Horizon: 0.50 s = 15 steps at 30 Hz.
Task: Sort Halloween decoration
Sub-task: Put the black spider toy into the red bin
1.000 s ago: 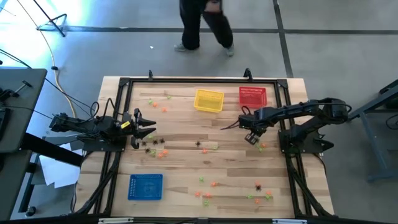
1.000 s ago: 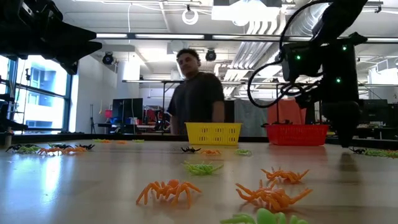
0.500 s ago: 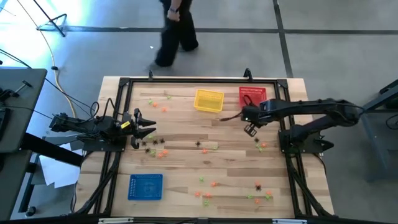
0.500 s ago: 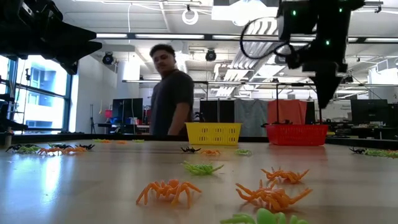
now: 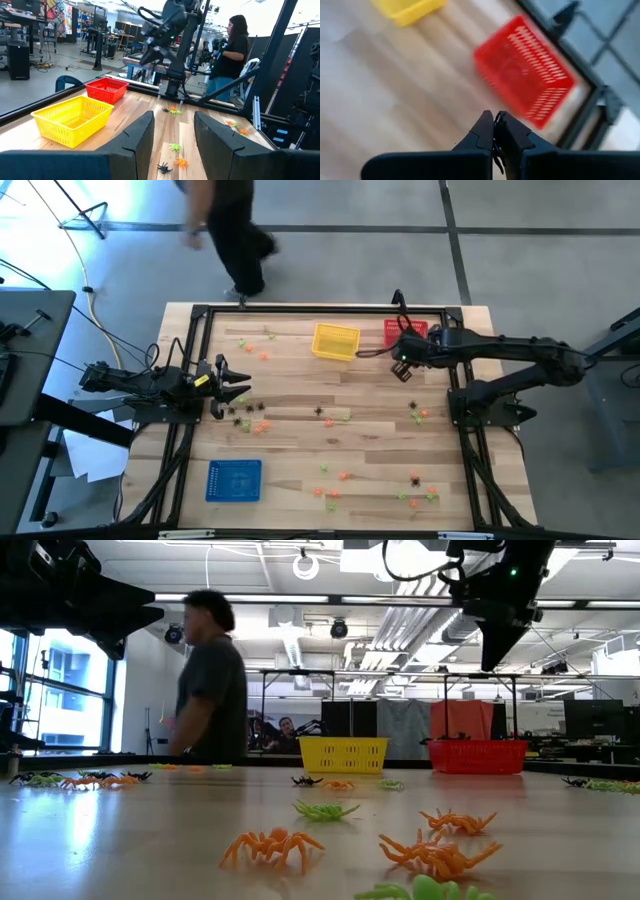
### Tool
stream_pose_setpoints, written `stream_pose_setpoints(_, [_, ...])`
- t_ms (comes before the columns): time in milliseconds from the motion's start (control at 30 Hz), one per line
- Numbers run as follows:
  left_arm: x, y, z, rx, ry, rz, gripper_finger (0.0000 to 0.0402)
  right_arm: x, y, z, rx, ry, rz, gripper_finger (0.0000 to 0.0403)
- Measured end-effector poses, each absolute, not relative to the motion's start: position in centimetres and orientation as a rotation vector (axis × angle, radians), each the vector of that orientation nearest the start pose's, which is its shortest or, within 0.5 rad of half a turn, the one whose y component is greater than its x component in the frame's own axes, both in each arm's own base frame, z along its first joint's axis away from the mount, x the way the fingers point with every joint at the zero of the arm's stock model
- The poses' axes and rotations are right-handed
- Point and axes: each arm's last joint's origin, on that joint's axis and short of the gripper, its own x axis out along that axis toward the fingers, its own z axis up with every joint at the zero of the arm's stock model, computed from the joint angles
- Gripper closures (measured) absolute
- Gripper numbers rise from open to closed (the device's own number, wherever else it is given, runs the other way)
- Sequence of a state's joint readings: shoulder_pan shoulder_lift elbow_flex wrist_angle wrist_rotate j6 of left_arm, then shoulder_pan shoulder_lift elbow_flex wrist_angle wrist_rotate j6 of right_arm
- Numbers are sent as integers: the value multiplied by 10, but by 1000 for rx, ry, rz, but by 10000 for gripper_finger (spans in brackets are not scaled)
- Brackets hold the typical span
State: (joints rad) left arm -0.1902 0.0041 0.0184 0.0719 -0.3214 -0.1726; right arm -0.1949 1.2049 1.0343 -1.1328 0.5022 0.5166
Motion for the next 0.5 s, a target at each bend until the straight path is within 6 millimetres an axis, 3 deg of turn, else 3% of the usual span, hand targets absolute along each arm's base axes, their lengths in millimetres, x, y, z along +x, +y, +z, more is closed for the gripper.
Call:
stream_pose_setpoints(233, [95,-9,176,-194,-94,124,273,191,-93,281,212,1056,-1027,392])
stream_pose_setpoints(500, [95,-9,176,-194,-94,124,273,178,-151,281,313,976,-1022,392])
